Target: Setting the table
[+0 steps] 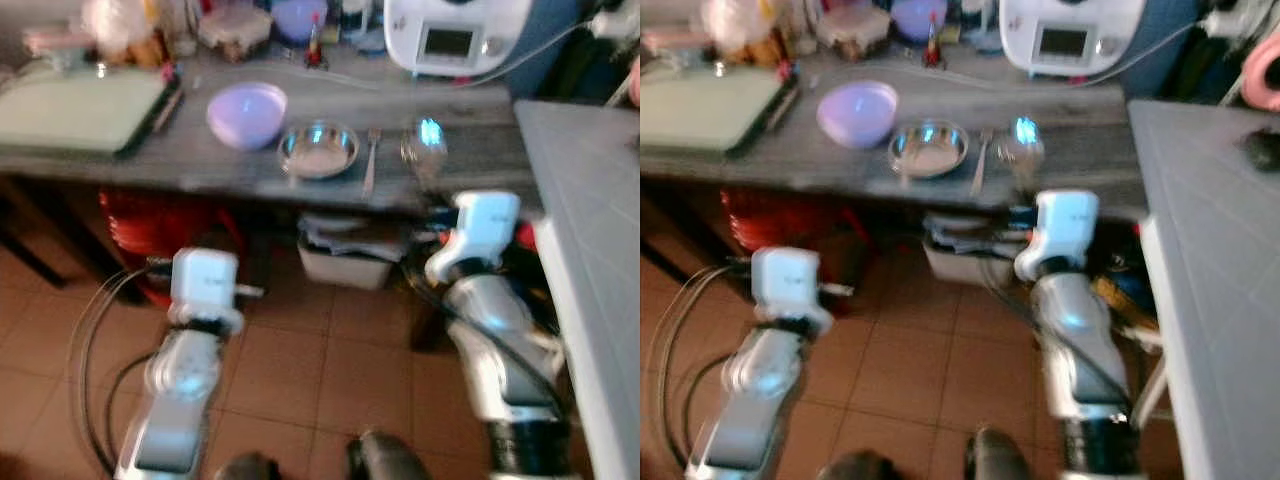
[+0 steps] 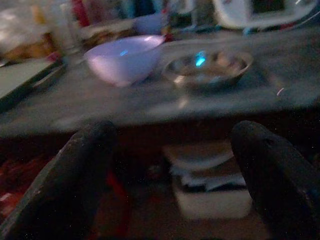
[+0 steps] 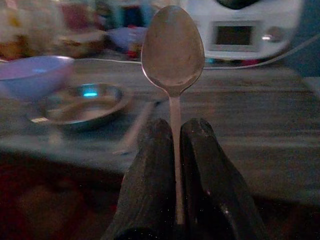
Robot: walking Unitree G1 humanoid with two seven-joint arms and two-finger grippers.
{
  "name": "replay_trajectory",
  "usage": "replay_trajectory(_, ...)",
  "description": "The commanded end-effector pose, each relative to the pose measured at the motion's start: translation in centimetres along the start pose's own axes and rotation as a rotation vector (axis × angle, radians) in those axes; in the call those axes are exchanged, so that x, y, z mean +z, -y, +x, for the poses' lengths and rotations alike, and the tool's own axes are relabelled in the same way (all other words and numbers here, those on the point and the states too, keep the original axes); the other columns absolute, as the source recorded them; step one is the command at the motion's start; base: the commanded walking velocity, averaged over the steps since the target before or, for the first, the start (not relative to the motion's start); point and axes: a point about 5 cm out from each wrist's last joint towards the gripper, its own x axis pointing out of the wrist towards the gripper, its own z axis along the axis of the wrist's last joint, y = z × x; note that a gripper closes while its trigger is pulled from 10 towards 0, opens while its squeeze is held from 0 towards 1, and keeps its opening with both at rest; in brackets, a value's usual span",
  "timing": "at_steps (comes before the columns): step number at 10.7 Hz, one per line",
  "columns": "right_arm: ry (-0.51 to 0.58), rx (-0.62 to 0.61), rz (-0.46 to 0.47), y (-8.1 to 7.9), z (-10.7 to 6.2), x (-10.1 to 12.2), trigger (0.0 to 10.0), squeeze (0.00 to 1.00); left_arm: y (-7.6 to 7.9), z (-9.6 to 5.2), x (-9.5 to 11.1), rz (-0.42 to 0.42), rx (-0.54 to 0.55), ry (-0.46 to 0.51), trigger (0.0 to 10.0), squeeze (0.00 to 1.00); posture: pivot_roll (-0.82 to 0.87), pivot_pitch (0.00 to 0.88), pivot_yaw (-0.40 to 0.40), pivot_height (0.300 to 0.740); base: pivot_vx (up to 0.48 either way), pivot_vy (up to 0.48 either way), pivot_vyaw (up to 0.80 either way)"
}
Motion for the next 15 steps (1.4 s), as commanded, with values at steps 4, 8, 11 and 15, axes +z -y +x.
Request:
replay_trajectory(4, 0.012, -0.005, 0.021, -0.4, 0.2, 0.2, 10.0, 0.00, -0.8, -0.2, 0.2, 0.014, 0.014, 0.005, 10.0, 0.00, -0.02, 0.109, 0.020, 0.740, 0.480, 0.000, 0.00)
replay_trajectory(8, -0.041, -0.113, 0.050, 1.0, -0.2, -0.9, 10.0, 0.00, -1.7, -0.7, 0.6, -0.008, 0.032, 0.020, 10.0, 0.00, -0.02, 0.118, 0.029, 0.740, 0.120, 0.000, 0.00)
replay_trajectory(11, -0.122, -0.180, 0.108, 1.6, -0.3, -2.4, 10.0, 0.00, -2.0, -1.4, 0.6, -0.005, 0.030, 0.012, 10.0, 0.00, 0.00, 0.121, 0.032, 0.740, 0.000, 0.000, 0.00)
replay_trajectory(15, -0.195, -0.271, 0.130, 2.5, -0.9, -3.6, 10.0, 0.00, -1.9, -1.6, 0.6, -0.004, 0.015, 0.006, 10.0, 0.00, 0.00, 0.127, 0.037, 0.740, 0.000, 0.000, 0.00)
